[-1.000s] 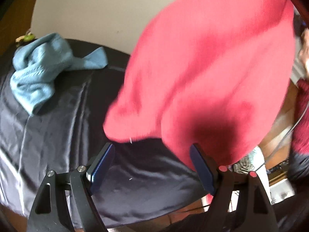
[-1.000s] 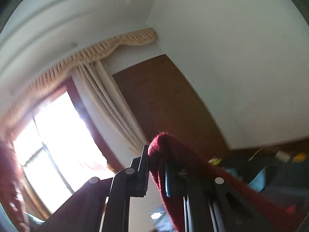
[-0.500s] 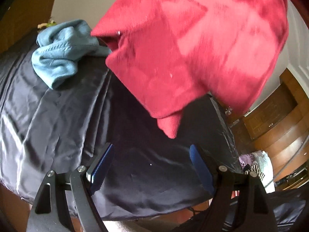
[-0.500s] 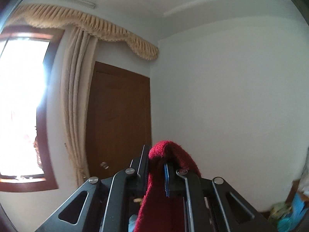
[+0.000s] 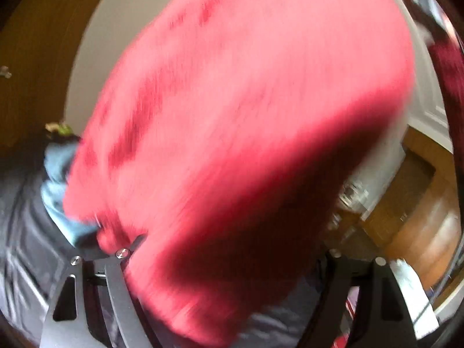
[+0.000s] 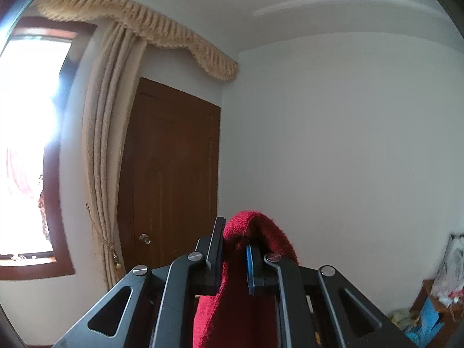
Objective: Fold clothes
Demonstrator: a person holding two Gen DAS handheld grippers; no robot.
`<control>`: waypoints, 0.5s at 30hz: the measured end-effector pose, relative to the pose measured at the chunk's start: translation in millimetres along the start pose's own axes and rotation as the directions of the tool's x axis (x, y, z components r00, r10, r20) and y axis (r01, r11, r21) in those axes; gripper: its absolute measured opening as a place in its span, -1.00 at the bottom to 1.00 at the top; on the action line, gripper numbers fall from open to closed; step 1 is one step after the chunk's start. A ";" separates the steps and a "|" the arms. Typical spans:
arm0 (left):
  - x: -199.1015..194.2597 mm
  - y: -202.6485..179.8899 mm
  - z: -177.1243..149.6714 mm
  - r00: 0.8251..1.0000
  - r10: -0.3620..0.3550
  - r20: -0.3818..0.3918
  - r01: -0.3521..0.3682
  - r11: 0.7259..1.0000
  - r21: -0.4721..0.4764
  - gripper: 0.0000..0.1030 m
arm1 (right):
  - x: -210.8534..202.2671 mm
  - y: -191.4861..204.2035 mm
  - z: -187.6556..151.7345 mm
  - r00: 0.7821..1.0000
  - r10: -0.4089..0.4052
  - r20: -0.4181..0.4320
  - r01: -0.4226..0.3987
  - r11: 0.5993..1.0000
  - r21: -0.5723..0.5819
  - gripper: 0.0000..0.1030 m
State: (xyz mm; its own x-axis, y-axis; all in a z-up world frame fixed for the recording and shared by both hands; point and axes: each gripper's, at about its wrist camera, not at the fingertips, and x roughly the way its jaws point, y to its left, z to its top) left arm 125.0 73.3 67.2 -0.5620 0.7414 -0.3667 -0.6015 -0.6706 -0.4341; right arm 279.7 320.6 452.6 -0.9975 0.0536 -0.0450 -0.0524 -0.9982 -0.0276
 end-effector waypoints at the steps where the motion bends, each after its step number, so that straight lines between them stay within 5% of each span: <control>1: -1.0 3.4 9.9 1.000 0.017 0.019 -0.017 1.000 -0.008 0.62 | -0.2 -4.8 0.7 1.000 -0.001 -0.001 0.001 1.000 0.014 -0.75; 9: -9.3 30.5 89.5 0.973 0.158 0.168 -0.145 0.986 -0.085 0.62 | -58.9 -19.3 -11.4 0.983 -0.120 0.139 0.137 0.984 -0.117 -0.75; 12: -12.4 40.7 119.4 0.952 0.212 0.220 -0.189 0.975 -0.118 0.62 | -83.7 -22.2 -8.7 0.961 -0.177 0.214 0.209 0.968 -0.138 -0.75; 15: -8.9 36.2 144.4 0.958 0.164 0.234 -0.142 0.984 -0.109 0.68 | -100.6 -25.9 -1.6 0.926 -0.248 0.284 0.295 0.946 -0.137 -0.75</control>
